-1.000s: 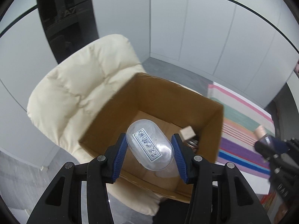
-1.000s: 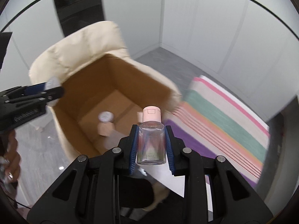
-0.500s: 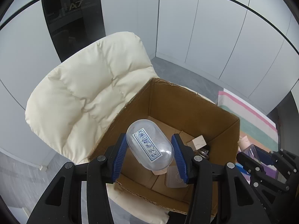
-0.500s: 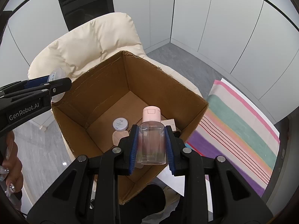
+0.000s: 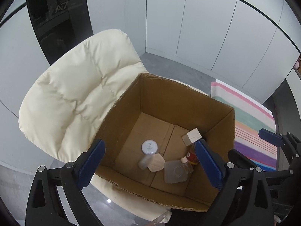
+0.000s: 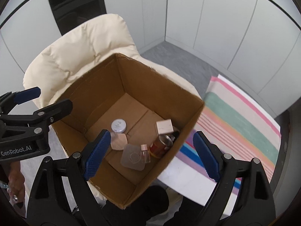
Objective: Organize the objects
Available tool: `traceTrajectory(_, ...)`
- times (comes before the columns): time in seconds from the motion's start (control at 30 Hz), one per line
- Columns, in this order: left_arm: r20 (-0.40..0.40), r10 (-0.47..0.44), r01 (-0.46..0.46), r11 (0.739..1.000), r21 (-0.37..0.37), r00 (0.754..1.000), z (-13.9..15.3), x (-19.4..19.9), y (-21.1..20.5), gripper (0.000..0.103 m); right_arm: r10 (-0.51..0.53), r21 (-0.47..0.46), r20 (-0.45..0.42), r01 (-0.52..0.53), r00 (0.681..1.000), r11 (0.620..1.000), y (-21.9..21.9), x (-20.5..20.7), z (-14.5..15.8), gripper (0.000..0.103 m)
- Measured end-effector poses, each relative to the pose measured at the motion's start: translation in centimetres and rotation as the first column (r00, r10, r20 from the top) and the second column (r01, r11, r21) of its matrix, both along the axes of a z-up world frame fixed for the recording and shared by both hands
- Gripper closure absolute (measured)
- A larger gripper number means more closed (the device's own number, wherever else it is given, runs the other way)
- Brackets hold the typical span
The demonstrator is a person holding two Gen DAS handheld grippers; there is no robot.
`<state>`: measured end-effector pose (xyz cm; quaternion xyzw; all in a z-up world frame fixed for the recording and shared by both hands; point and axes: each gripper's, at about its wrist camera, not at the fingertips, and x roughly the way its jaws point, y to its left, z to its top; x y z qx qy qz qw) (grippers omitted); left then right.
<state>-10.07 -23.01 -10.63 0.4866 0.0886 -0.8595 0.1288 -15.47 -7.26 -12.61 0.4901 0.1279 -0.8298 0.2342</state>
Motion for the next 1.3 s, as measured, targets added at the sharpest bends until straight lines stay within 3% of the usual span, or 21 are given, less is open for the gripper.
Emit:
traceTrajectory(0.2, 0.015, -0.005, 0.005, 1.000, 0.008, 1.000, 0.0, 0.2, 0.4, 0.006, -0.060, 0.016, 0.035, 0.059, 0.998, 0.998, 1.3, 0.0, -0.1, 0.012)
traceTrajectory(0.27, 0.046, 0.015, -0.014, 1.000, -0.021, 0.999, 0.6, 0.6, 0.9, 0.006, -0.077, 0.024, 0.062, 0.076, 0.995, 0.997, 1.9, 0.2, 0.1, 0.012)
traceTrajectory(0.37, 0.046, -0.020, 0.024, 0.996, -0.089, 0.999, 3.7, 1.7, 3.0, 0.006, -0.123, 0.006, 0.078, 0.123, 0.989, 0.992, 3.6, 1.5, 1.6, 0.012)
traceTrajectory(0.47, 0.015, -0.127, 0.128, 0.984, -0.127, 0.992, 7.7, 3.2, 6.2, 0.004, -0.221, 0.015, 0.079, 0.220, 0.972, 0.975, 6.1, 3.7, 4.3, 0.012)
traceTrajectory(0.63, -0.023, -0.272, 0.269, 0.958, -0.096, 0.962, 13.0, 6.4, 10.7, 0.000, -0.356, -0.021, 0.057, 0.358, 0.933, 0.934, 10.9, 9.0, 10.1, 0.012)
traceTrajectory(0.73, 0.028, -0.300, 0.301, 0.950, -0.081, 0.954, 15.3, 7.4, 12.2, 0.000, -0.427, -0.037, 0.052, 0.429, 0.903, 0.902, 13.1, 11.8, 12.7, 0.012)
traceTrajectory(0.8, 0.047, -0.311, 0.315, 0.942, -0.119, 0.949, 16.7, 8.3, 13.3, 0.000, -0.470, -0.036, 0.056, 0.472, 0.881, 0.881, 14.2, 13.1, 13.9, 0.012)
traceTrajectory(0.93, 0.115, -0.322, 0.340, 0.916, -0.214, 0.940, 17.7, 9.5, 15.3, 0.000, -0.550, -0.036, 0.046, 0.552, 0.834, 0.833, 16.6, 15.3, 16.4, 0.012)
traceTrajectory(1.03, 0.114, -0.363, 0.379, 0.907, -0.182, 0.925, 18.1, 10.7, 15.9, 0.000, -0.595, -0.058, 0.032, 0.595, 0.803, 0.801, 18.2, 16.8, 17.6, 0.012)
traceTrajectory(1.1, 0.108, -0.386, 0.398, 0.906, -0.145, 0.916, 18.3, 11.2, 16.2, 0.000, -0.599, -0.058, 0.035, 0.600, 0.800, 0.798, 18.5, 17.3, 17.8, 0.012)
traceTrajectory(1.3, 0.101, -0.382, 0.394, 0.904, -0.165, 0.918, 18.6, 11.9, 17.0, 0.000, -0.593, -0.056, 0.064, 0.597, 0.802, 0.801, 18.3, 18.4, 17.4, 0.012)
